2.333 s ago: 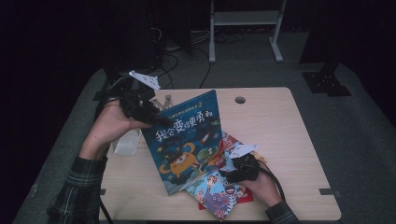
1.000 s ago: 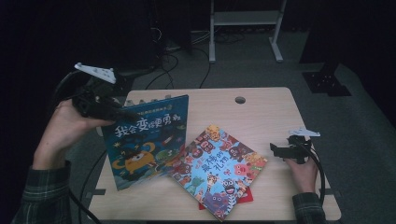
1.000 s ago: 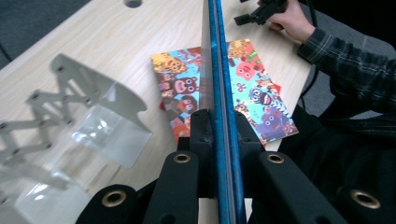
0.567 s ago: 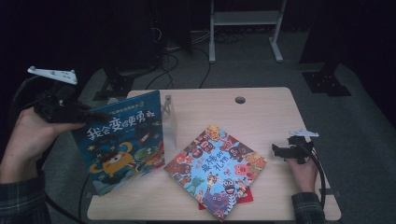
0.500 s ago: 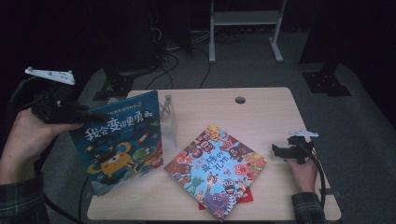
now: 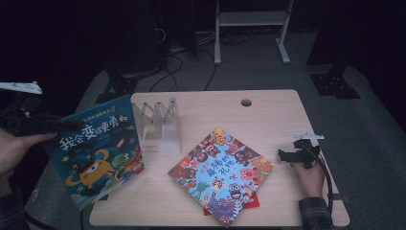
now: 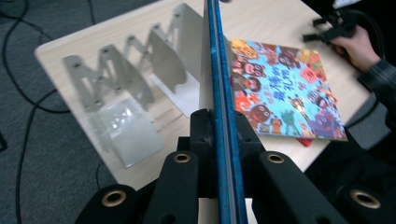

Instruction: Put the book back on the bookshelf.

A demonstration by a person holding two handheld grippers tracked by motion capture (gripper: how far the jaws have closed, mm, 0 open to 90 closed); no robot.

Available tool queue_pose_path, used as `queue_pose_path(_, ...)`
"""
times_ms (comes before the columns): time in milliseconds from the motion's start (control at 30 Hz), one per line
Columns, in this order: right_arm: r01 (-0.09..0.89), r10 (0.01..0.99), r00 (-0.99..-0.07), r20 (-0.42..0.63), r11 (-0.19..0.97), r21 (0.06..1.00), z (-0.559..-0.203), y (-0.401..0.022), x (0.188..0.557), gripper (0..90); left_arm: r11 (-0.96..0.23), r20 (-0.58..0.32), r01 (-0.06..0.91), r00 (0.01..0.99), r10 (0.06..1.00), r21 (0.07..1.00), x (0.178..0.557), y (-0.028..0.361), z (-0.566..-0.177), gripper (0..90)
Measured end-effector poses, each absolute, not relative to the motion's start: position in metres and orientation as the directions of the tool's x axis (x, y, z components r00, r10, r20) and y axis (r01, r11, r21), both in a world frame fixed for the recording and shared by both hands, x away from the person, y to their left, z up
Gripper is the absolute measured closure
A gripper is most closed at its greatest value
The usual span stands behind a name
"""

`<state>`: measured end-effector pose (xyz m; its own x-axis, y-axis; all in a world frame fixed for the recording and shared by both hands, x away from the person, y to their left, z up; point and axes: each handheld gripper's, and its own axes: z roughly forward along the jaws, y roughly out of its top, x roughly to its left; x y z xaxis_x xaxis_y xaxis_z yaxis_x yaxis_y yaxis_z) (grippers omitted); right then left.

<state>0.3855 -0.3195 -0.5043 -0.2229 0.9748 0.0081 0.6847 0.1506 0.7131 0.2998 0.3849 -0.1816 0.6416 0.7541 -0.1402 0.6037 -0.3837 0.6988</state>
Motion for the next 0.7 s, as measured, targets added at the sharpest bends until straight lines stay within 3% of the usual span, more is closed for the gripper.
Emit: queue_pose_path(700,0.686,0.975,-0.224,0.010,0.150,0.712,-0.504,-0.319,0.385,0.0,-0.232,-0.091,0.589,0.466,0.880,0.774,0.336,0.405,-0.208,82.1)
